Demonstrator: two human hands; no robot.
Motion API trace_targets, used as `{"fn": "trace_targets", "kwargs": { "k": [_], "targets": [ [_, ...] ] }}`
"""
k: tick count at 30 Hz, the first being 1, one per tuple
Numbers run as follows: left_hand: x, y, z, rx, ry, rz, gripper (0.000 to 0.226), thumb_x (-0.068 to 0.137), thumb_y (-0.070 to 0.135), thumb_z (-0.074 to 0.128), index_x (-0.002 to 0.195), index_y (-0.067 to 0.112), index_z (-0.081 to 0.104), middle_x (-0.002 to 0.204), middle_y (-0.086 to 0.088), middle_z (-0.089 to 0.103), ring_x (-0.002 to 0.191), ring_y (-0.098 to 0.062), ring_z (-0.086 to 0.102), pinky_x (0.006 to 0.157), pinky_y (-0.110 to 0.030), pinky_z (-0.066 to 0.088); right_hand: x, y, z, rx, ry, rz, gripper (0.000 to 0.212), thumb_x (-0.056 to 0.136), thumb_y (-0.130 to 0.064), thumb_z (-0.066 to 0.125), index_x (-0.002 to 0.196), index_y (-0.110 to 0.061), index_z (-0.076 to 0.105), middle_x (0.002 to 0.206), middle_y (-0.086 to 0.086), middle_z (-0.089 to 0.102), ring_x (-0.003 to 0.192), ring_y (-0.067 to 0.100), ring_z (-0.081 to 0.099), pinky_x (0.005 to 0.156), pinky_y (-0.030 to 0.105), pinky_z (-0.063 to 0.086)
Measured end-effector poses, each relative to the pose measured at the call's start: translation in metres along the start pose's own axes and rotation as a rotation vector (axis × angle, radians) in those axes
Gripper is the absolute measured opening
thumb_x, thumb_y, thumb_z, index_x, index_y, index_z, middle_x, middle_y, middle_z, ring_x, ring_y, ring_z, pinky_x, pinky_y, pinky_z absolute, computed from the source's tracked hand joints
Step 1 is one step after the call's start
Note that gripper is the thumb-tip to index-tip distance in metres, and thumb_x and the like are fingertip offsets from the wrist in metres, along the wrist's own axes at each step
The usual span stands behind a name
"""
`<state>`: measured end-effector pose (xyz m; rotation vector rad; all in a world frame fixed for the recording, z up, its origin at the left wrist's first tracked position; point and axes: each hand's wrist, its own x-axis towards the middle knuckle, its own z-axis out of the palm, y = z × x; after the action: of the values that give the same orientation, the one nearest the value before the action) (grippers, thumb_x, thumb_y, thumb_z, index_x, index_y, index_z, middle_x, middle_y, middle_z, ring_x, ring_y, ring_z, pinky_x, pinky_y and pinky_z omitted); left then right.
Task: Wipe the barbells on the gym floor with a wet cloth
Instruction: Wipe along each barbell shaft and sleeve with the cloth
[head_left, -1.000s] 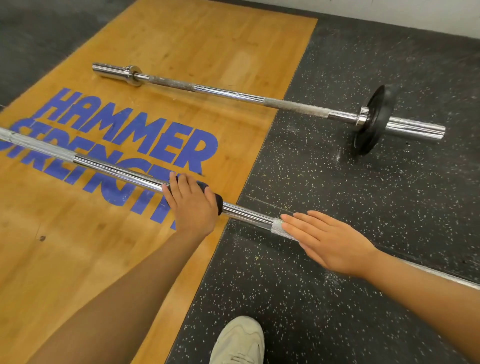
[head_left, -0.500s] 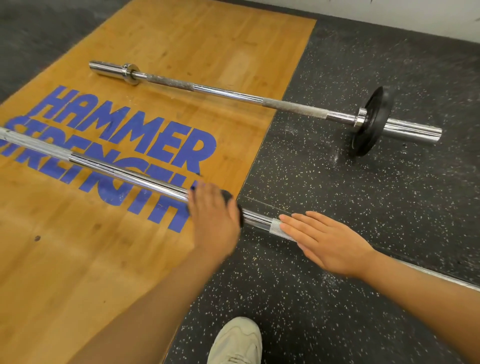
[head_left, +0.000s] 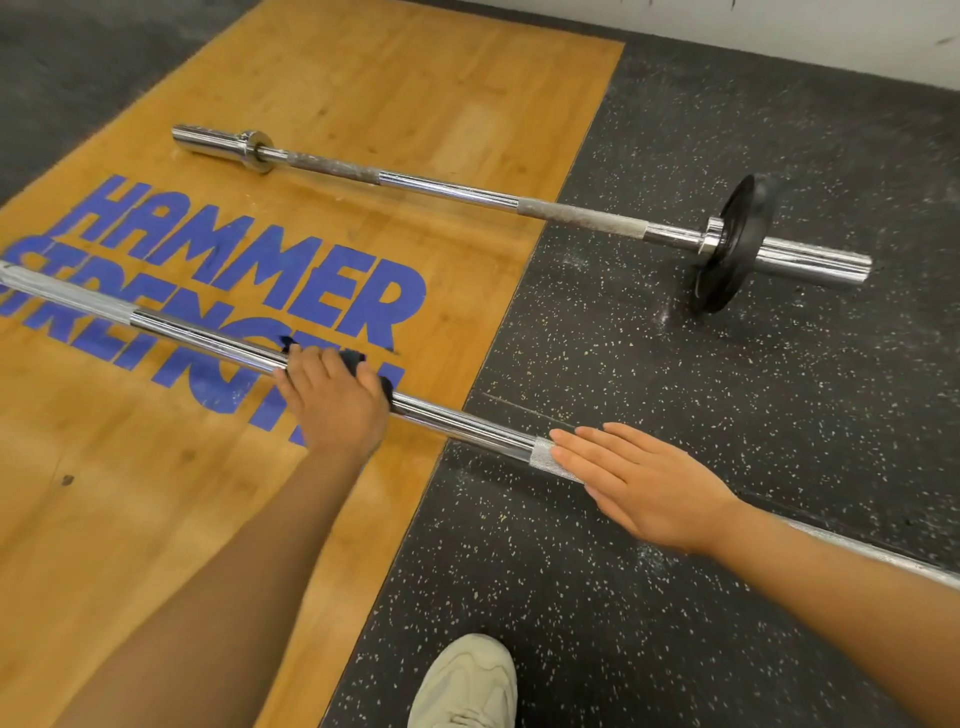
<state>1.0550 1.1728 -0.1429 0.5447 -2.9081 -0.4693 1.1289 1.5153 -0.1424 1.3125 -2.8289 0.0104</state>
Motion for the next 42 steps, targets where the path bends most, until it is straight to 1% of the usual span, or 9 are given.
{"fn": "trace_targets", "kwargs": {
  "k": [3, 6, 9, 14, 19, 22, 27, 31, 42],
  "targets": [
    [-0.051, 0.045, 0.012, -0.033, 0.056, 0.279, 0.039, 0.093, 0.026, 0.037, 0.084, -0.003, 0.062, 0.095, -0.02, 0.058, 0.101, -0.039, 0.053, 0.108, -0.059, 0.027, 0.0, 0.0, -0.001, -0.003, -0.008, -0.001, 0.052, 0.108, -0.034, 0.013, 0.154, -0.014, 0.028, 0.157, 0.004, 0.037, 0.134, 0.023, 0.051, 0.11, 0.041, 0.031],
    [-0.085, 0.066, 0.024, -0.039, 0.075, 0.447, 0.037, 0.096, 0.028, 0.035, 0.088, 0.003, 0.062, 0.099, -0.014, 0.059, 0.103, -0.035, 0.054, 0.113, -0.051, 0.022, 0.001, -0.001, -0.002, -0.003, 0.006, 0.005, 0.051, 0.108, -0.033, 0.014, 0.154, -0.014, 0.029, 0.157, 0.004, 0.038, 0.134, 0.023, 0.051, 0.11, 0.04, 0.031],
    [-0.077, 0.052, 0.027, 0.004, 0.133, 0.558, 0.036, 0.098, 0.028, 0.036, 0.093, 0.007, 0.065, 0.099, -0.01, 0.062, 0.1, -0.03, 0.055, 0.111, -0.047, 0.026, 0.001, -0.001, -0.001, -0.014, 0.029, 0.005, 0.051, 0.106, -0.033, 0.024, 0.154, -0.015, 0.028, 0.157, 0.004, 0.038, 0.135, 0.023, 0.051, 0.11, 0.041, 0.031],
    [-0.065, 0.045, 0.03, -0.078, 0.233, 0.6, 0.032, 0.097, 0.024, 0.04, 0.09, 0.007, 0.066, 0.093, -0.008, 0.063, 0.095, -0.025, 0.053, 0.109, -0.037, 0.022, 0.001, -0.001, 0.0, -0.019, 0.037, 0.01, 0.053, 0.104, -0.033, 0.031, 0.153, -0.015, 0.03, 0.157, 0.003, 0.039, 0.135, 0.023, 0.051, 0.11, 0.041, 0.031],
    [-0.053, 0.033, 0.028, -0.157, 0.259, 0.743, 0.034, 0.099, 0.027, 0.042, 0.096, 0.006, 0.069, 0.097, -0.009, 0.064, 0.098, -0.022, 0.051, 0.108, -0.033, 0.02, 0.003, 0.0, -0.002, -0.006, 0.032, 0.009, 0.051, 0.104, -0.033, 0.03, 0.152, -0.015, 0.038, 0.156, 0.003, 0.04, 0.134, 0.022, 0.051, 0.111, 0.04, 0.03],
    [-0.043, 0.029, 0.024, -0.15, 0.276, 0.853, 0.045, 0.105, 0.032, 0.036, 0.094, 0.006, 0.07, 0.094, -0.008, 0.064, 0.095, -0.022, 0.052, 0.106, -0.035, 0.025, 0.003, -0.001, -0.003, 0.013, 0.02, 0.008, 0.051, 0.108, -0.033, 0.019, 0.152, -0.016, 0.037, 0.156, 0.003, 0.039, 0.135, 0.02, 0.05, 0.112, 0.04, 0.03],
    [-0.034, 0.038, 0.015, -0.118, 0.298, 0.921, 0.042, 0.104, 0.031, 0.04, 0.09, 0.005, 0.069, 0.091, -0.008, 0.065, 0.09, -0.024, 0.055, 0.098, -0.043, 0.036, 0.004, 0.0, -0.008, 0.059, -0.008, 0.031, 0.053, 0.108, -0.034, 0.013, 0.15, -0.018, 0.042, 0.154, 0.002, 0.043, 0.132, 0.019, 0.053, 0.11, 0.041, 0.042],
    [-0.032, 0.048, -0.012, -0.1, 0.277, 0.938, 0.047, 0.106, 0.034, 0.038, 0.085, 0.005, 0.069, 0.088, -0.008, 0.065, 0.084, -0.027, 0.059, 0.095, -0.04, 0.037, 0.009, -0.006, -0.029, 0.093, -0.055, 0.065, 0.051, 0.102, -0.034, 0.029, 0.145, -0.017, 0.05, 0.15, 0.003, 0.049, 0.127, 0.02, 0.058, 0.103, 0.042, 0.05],
    [-0.013, 0.066, -0.189, -0.038, 0.201, 0.85, 0.052, 0.106, 0.038, 0.033, 0.084, 0.006, 0.067, 0.089, -0.008, 0.065, 0.087, -0.028, 0.059, 0.093, -0.041, 0.038, 0.069, -0.036, -0.186, 0.147, -0.109, 0.112, 0.053, 0.096, -0.033, 0.031, 0.135, -0.011, 0.06, 0.143, 0.006, 0.057, 0.119, 0.021, 0.063, 0.097, 0.041, 0.053]
  ]
}}
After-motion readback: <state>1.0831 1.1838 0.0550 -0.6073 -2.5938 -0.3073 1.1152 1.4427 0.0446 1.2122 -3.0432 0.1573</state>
